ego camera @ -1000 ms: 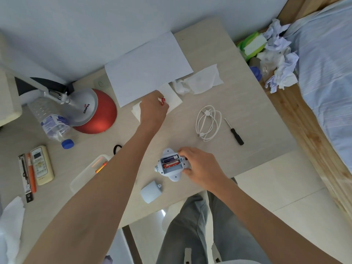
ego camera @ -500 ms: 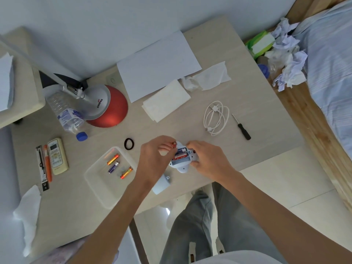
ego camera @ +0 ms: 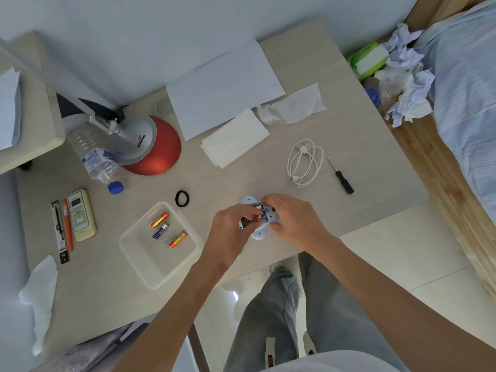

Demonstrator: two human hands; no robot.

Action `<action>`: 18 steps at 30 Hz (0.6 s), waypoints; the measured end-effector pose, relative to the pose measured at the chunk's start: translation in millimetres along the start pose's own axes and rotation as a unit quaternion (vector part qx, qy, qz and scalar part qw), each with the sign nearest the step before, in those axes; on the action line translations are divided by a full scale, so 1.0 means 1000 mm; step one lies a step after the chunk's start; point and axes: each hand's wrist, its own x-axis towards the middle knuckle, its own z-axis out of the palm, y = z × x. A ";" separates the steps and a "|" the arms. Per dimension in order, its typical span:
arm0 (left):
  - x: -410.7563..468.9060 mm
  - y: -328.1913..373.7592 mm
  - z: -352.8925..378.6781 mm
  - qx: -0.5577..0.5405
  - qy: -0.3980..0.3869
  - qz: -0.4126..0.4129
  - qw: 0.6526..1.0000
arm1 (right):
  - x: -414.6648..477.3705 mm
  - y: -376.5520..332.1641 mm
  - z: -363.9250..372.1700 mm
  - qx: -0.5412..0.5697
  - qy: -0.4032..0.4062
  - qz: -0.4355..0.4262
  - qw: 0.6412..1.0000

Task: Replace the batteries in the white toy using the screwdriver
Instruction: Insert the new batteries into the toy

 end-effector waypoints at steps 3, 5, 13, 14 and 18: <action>0.001 0.000 0.001 0.004 -0.004 0.011 1.000 | 0.000 0.001 0.000 0.000 0.003 -0.004 1.000; 0.003 0.000 0.001 0.000 -0.005 0.010 1.000 | 0.000 0.001 0.000 0.001 0.002 -0.006 1.000; 0.010 0.001 0.003 0.016 -0.004 0.031 0.999 | 0.001 0.000 0.000 0.005 -0.004 -0.006 1.000; 0.010 0.002 0.002 0.013 -0.003 0.030 0.999 | 0.001 0.001 -0.001 0.006 -0.005 -0.006 1.000; 0.010 0.001 0.002 0.020 -0.003 0.021 1.000 | 0.001 0.001 -0.001 0.009 -0.008 -0.006 1.000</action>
